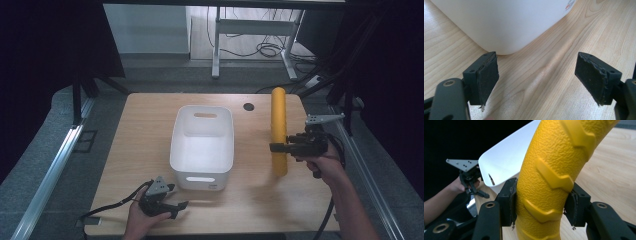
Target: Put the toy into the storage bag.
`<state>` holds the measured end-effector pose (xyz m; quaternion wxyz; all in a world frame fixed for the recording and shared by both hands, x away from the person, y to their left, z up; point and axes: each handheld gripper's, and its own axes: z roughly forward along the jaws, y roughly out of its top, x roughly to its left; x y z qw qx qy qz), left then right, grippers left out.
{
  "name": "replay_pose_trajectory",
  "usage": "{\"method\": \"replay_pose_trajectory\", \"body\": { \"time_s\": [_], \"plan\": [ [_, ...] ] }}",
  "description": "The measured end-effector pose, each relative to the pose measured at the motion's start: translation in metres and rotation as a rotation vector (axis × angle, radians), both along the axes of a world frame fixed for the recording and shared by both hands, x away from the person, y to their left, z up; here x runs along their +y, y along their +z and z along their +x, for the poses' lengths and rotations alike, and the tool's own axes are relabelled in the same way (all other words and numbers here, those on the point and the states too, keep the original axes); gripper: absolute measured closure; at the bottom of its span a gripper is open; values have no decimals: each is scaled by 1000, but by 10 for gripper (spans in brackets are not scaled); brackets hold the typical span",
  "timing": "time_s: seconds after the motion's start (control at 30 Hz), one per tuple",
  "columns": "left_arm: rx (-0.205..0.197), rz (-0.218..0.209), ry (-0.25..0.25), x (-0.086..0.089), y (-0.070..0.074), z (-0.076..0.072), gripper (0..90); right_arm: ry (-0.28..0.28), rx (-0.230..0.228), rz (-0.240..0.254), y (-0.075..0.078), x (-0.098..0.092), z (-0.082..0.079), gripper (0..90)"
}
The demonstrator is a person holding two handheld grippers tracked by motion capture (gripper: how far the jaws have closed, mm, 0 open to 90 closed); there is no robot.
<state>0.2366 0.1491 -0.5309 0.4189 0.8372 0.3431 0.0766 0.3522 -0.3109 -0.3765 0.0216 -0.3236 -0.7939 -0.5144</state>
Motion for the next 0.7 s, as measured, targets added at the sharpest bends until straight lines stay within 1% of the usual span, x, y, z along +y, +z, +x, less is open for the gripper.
{"method": "replay_pose_trajectory", "body": {
  "time_s": [0.13, 0.17, 0.23, 0.27, 0.3, 0.37, 0.4, 0.43, 0.63, 0.67, 0.7],
  "plan": [
    [-1, 1, -2, 0, 0, 0, 193, -16, -22, 10, 2, 5, -1, 493],
    [-1, 1, -2, 0, 0, 0, 193, -23, -38, 18, 5, 8, -2, 493],
    [-1, 1, -2, 0, 0, 0, 193, -33, -55, 17, 7, 11, -3, 493],
    [-1, 1, -2, 0, 0, 0, 193, -33, -55, 17, 7, 11, -3, 493],
    [-2, 0, -2, 0, 0, 0, 193, -45, -76, 20, 10, 15, -5, 492],
    [-3, 1, -2, 0, 0, 0, 193, -51, -78, 21, 11, 16, -6, 492],
    [-2, 1, -2, 0, 0, 0, 193, -56, -90, 27, 12, 18, -6, 492],
    [-2, 1, -3, 0, 0, 0, 193, -77, -113, 34, 14, 22, -8, 492],
    [-3, 2, -2, 0, 0, 0, 193, -138, -174, 68, 17, 34, -12, 490],
    [-4, 2, -3, 0, 0, 0, 193, -151, -186, 66, 17, 37, -13, 490],
    [-4, 2, -3, 0, 0, 0, 193, -151, -186, 66, 17, 37, -13, 490]
  ]
}}
